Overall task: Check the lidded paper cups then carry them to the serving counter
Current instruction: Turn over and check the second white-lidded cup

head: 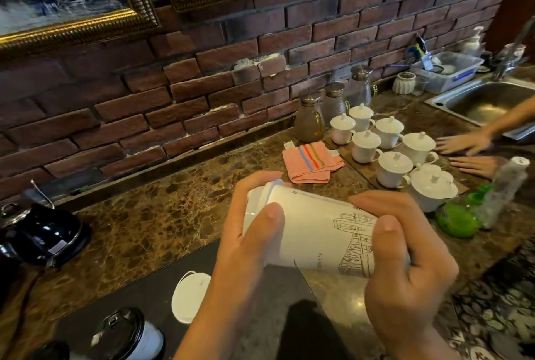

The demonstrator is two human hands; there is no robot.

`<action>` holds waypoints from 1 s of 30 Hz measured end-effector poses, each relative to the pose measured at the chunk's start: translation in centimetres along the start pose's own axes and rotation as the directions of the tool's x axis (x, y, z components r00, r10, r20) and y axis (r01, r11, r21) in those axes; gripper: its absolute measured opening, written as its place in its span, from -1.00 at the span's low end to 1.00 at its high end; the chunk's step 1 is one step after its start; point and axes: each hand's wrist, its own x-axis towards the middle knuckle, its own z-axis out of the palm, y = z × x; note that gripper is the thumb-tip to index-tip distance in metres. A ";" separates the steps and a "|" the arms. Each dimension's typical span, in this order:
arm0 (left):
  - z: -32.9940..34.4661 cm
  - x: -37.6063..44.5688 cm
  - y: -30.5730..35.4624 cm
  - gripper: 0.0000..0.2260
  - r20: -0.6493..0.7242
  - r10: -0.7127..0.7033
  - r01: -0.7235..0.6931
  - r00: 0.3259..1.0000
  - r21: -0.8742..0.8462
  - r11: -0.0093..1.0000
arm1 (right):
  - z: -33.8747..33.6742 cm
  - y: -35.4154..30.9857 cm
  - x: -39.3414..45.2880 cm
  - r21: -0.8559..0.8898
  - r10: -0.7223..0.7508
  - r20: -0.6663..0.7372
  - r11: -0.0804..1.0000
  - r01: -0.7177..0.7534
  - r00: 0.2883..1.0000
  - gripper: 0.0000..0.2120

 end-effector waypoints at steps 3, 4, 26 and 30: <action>0.0 0.1 0.0 -0.58 -0.027 0.084 -0.083 0.996 0.032 0.996 | 0.7 -0.6 0.4 0.082 0.138 -0.039 0.988 -0.134 0.990 -0.67; 0.0 0.2 0.1 -0.60 -0.031 0.123 -0.121 0.992 0.059 0.991 | 0.9 -0.7 0.7 0.133 0.219 -0.030 0.968 -0.213 0.975 -0.68; -1.1 1.4 0.5 -0.61 -0.126 0.339 -0.269 0.932 0.385 0.883 | 4.5 2.3 2.7 0.182 0.574 0.205 0.774 -0.607 0.793 -0.69; -1.8 0.9 0.5 -0.63 -0.179 0.295 -0.219 0.938 0.350 0.911 | 4.5 2.1 3.1 0.044 0.586 0.349 0.769 -0.637 0.731 -0.71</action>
